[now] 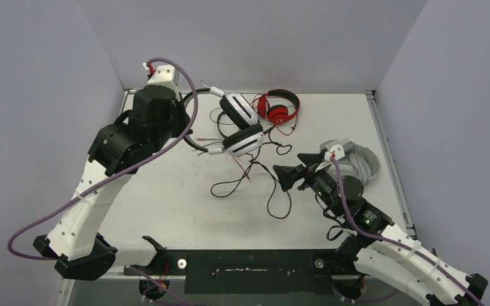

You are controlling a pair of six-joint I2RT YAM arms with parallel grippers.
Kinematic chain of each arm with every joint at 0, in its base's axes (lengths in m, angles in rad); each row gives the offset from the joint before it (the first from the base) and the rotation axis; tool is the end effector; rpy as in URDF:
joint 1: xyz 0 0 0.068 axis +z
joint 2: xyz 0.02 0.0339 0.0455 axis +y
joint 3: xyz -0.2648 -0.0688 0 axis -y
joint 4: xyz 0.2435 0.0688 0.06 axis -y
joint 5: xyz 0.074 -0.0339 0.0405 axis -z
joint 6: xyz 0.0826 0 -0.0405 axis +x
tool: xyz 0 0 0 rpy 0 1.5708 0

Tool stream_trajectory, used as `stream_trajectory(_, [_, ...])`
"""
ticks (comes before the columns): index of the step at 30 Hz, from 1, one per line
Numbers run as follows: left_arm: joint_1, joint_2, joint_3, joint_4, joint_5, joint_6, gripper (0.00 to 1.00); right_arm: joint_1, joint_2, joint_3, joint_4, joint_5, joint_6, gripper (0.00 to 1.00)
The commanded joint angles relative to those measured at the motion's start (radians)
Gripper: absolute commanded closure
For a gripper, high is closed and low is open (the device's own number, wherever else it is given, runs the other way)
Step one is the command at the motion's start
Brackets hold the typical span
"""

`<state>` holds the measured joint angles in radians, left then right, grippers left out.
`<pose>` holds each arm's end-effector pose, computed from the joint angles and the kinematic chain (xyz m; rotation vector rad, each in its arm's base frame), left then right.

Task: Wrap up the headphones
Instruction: Pick up the headphones from the center of the board.

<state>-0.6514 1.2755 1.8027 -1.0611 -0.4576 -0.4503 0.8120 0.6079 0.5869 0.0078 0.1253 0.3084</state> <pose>0.2215 -0.1230 0.4658 -0.0647 2.0500 -0.2037 0.1474 0.1404 0.3176 -0.3093 1.6087 0.7705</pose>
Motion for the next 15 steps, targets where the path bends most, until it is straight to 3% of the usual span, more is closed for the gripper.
stream_trajectory(1, [0.011, 0.01, 0.177, 0.014, 0.103, -0.037, 1.0, -0.003, 0.087, 0.025, 0.076, -0.118, -0.032, 0.0])
stream_trajectory(9, [0.015, 0.173, 0.576, -0.033, 0.173, -0.065, 1.0, -0.005, 0.31, 0.109, 0.167, -0.117, -0.025, 0.0])
stream_trajectory(15, [0.015, 0.137, 0.628, 0.109, 0.107, -0.105, 1.0, -0.007, 0.429, 0.096, 0.308, -0.172, -0.006, 0.0])
